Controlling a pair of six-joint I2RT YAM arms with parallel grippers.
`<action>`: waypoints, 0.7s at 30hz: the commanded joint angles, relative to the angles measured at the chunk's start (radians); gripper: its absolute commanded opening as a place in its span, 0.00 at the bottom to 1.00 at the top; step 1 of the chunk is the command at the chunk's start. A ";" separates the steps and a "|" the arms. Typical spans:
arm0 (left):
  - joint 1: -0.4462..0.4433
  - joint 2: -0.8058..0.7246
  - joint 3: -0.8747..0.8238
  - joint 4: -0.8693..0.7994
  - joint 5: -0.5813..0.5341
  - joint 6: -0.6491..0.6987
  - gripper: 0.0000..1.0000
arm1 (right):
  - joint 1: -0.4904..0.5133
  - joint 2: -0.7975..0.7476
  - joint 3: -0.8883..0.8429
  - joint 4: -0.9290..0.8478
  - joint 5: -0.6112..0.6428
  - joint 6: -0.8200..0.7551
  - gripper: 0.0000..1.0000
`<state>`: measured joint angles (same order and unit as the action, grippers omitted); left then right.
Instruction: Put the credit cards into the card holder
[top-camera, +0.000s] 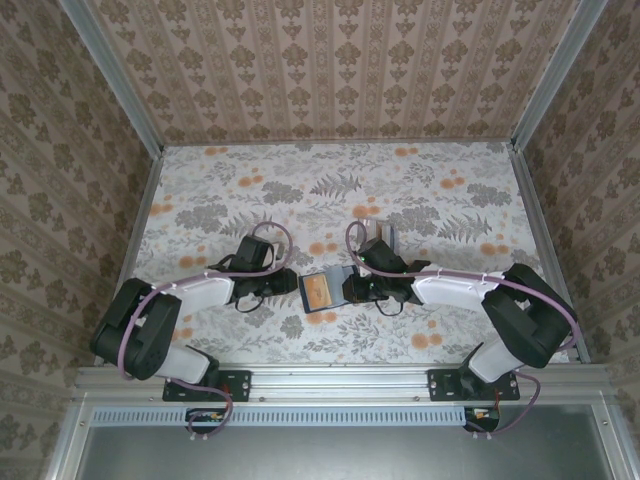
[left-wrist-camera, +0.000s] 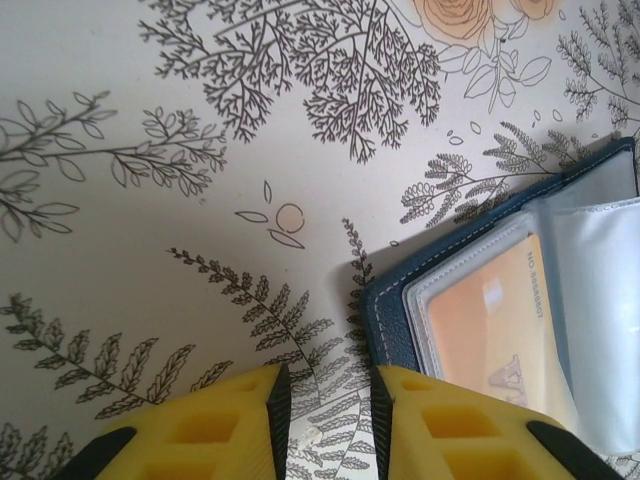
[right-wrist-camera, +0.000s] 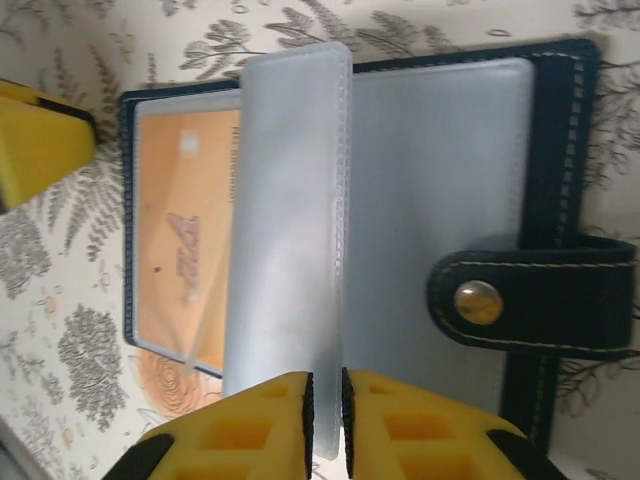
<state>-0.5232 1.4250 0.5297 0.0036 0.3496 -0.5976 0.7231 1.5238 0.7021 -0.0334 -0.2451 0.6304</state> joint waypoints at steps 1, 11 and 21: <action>-0.005 0.000 0.013 -0.013 0.017 0.011 0.31 | 0.007 -0.025 -0.007 0.062 -0.059 -0.012 0.16; -0.003 0.011 0.004 0.020 0.041 -0.005 0.32 | 0.009 -0.005 -0.020 0.142 -0.112 -0.003 0.15; -0.003 0.021 0.027 0.051 0.060 -0.021 0.33 | 0.010 0.051 -0.009 0.200 -0.184 0.012 0.20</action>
<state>-0.5232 1.4277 0.5312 0.0334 0.3889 -0.6090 0.7258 1.5501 0.6926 0.1295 -0.3843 0.6331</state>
